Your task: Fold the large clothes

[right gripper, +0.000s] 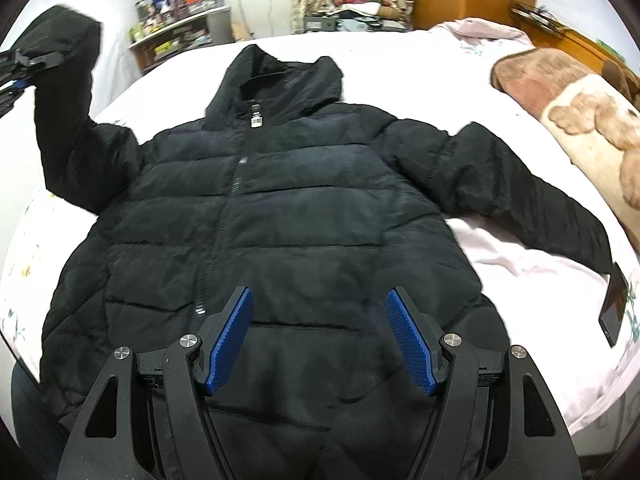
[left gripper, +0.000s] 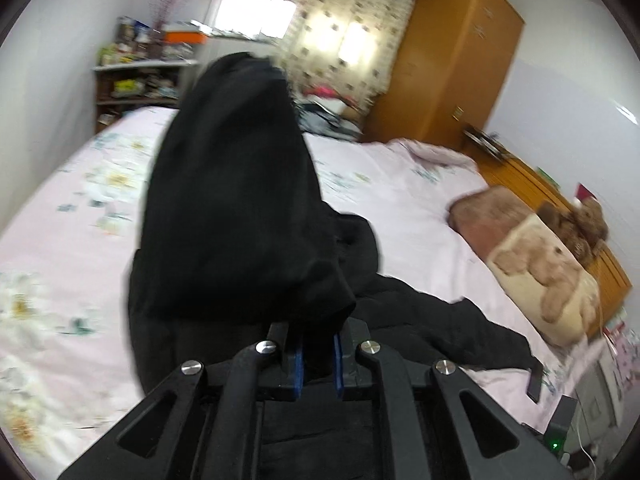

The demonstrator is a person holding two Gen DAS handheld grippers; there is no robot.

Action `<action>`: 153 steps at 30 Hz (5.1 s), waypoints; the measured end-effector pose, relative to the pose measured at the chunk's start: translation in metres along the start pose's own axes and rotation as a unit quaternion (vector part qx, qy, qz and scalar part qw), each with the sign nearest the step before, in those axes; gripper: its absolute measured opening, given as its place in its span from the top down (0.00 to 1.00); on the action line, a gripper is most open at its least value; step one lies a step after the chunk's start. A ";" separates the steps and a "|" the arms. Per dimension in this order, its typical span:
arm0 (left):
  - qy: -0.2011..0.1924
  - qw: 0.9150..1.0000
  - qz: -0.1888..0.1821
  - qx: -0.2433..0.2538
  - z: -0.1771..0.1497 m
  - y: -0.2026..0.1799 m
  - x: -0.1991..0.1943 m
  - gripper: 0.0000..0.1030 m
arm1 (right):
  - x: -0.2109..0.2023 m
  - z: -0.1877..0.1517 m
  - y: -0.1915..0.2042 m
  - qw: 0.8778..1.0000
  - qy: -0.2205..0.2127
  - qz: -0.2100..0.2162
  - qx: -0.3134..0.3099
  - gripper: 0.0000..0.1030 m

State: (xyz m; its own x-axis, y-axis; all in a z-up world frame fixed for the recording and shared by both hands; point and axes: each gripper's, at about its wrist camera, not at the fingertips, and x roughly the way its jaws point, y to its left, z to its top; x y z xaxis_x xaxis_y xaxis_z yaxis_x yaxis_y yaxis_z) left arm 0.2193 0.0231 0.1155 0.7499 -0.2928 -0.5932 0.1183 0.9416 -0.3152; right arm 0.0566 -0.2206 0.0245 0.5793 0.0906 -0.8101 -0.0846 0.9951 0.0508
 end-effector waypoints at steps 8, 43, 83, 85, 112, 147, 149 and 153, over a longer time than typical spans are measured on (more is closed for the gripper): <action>0.081 0.995 -0.060 0.016 -0.037 -0.048 0.101 0.90 | 0.018 0.000 -0.040 0.999 0.004 -0.008 0.037 0.32; 0.087 0.989 0.115 0.020 -0.068 0.118 0.121 0.55 | 0.190 0.126 -0.025 1.000 0.027 -0.007 0.014 0.57; 0.083 0.991 0.090 0.054 -0.132 0.050 -0.078 0.58 | 0.003 0.033 -0.012 0.999 -0.026 -0.024 0.022 0.57; 0.078 0.993 0.080 0.050 -0.139 0.039 -0.097 0.58 | -0.019 0.022 -0.014 0.999 -0.035 -0.024 0.026 0.57; 0.056 0.995 0.032 0.077 -0.132 -0.064 -0.095 0.44 | -0.075 -0.023 -0.079 0.993 -0.067 -0.046 0.085 0.56; 0.100 0.986 0.112 0.067 -0.114 0.034 0.099 0.43 | 0.093 -0.005 -0.343 0.904 -0.048 -0.057 0.421 0.72; 0.103 0.986 0.111 0.066 -0.112 0.035 0.097 0.43 | 0.086 0.003 -0.338 0.907 -0.052 -0.063 0.413 0.87; 0.104 0.987 0.109 0.057 -0.107 0.036 0.085 0.43 | 0.053 0.028 -0.319 0.918 -0.082 -0.063 0.382 0.90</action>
State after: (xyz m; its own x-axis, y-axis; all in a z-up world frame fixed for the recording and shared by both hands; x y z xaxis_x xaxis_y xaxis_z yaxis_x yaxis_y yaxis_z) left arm 0.2173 0.0146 -0.0257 0.6176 -0.0975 -0.7804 0.0499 0.9951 -0.0848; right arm 0.1376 -0.5322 -0.0185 0.6658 -0.0851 -0.7413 0.5480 0.7300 0.4084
